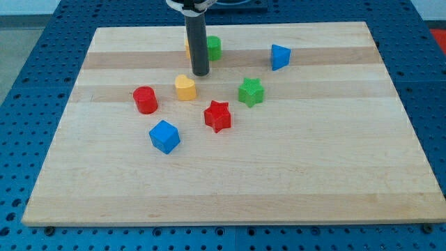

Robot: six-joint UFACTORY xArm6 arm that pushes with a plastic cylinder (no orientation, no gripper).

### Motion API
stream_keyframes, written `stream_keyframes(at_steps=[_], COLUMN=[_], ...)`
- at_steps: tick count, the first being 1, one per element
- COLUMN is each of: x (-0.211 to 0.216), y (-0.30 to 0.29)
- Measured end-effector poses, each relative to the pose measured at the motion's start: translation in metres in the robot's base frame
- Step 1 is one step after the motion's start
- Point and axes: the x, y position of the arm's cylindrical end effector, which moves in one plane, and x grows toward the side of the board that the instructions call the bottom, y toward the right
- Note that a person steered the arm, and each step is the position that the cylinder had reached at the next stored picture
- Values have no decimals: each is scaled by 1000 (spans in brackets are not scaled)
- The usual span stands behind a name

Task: Separate the green circle from the yellow hexagon

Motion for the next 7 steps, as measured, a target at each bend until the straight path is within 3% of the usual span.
stream_keyframes(at_steps=[4, 7], x=[-11, -46], y=[-2, 9])
